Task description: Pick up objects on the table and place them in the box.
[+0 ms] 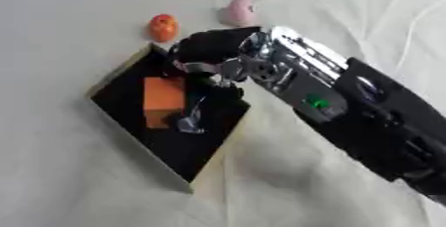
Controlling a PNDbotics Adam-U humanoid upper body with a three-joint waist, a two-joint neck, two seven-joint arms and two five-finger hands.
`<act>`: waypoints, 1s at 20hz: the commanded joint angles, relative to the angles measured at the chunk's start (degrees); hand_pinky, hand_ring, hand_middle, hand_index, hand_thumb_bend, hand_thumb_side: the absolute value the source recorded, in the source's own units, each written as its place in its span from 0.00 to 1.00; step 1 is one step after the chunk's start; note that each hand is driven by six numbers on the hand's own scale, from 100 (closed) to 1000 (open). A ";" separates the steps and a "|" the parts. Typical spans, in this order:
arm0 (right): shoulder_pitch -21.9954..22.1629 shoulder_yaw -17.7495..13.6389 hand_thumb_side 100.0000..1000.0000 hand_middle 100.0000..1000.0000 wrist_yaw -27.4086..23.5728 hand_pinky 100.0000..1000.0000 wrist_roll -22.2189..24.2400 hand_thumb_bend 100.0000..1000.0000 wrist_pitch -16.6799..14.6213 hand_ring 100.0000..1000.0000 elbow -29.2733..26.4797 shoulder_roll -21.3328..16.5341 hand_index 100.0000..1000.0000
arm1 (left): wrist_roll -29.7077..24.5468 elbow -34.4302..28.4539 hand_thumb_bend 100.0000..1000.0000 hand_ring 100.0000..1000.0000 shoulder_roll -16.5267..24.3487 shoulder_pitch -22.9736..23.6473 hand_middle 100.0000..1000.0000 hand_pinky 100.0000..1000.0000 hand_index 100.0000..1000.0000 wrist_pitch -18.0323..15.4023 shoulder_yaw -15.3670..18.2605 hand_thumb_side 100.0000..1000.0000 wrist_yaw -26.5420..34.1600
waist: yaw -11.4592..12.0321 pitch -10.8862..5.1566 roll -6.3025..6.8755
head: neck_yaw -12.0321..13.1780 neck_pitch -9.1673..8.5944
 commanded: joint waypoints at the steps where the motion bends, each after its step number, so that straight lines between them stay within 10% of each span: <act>1: -1.00 -0.15 0.57 0.65 1.44 0.82 0.69 0.28 -2.02 0.82 -0.69 -0.14 0.74 | -0.15 -0.80 0.00 0.57 0.67 -0.65 0.70 0.56 0.59 -0.12 0.16 0.93 -0.14 | 0.06 -1.23 0.24 | -0.09 -0.05; 8: -1.24 -0.63 0.66 0.72 5.28 0.84 1.02 0.43 -4.29 0.87 -0.89 0.11 0.77 | -0.33 -0.80 0.00 0.57 0.64 -0.59 0.70 0.55 0.59 -0.13 0.19 0.93 -0.18 | -0.10 -1.29 0.26 | -0.05 -0.20; 20: -1.96 -6.82 0.68 0.71 4.60 0.85 -3.06 0.33 -0.86 0.86 -6.18 -1.05 0.77 | -0.53 -0.80 0.00 0.57 0.61 -0.46 0.70 0.55 0.59 0.00 0.32 0.93 -0.24 | -0.49 -1.33 0.40 | -0.05 -0.58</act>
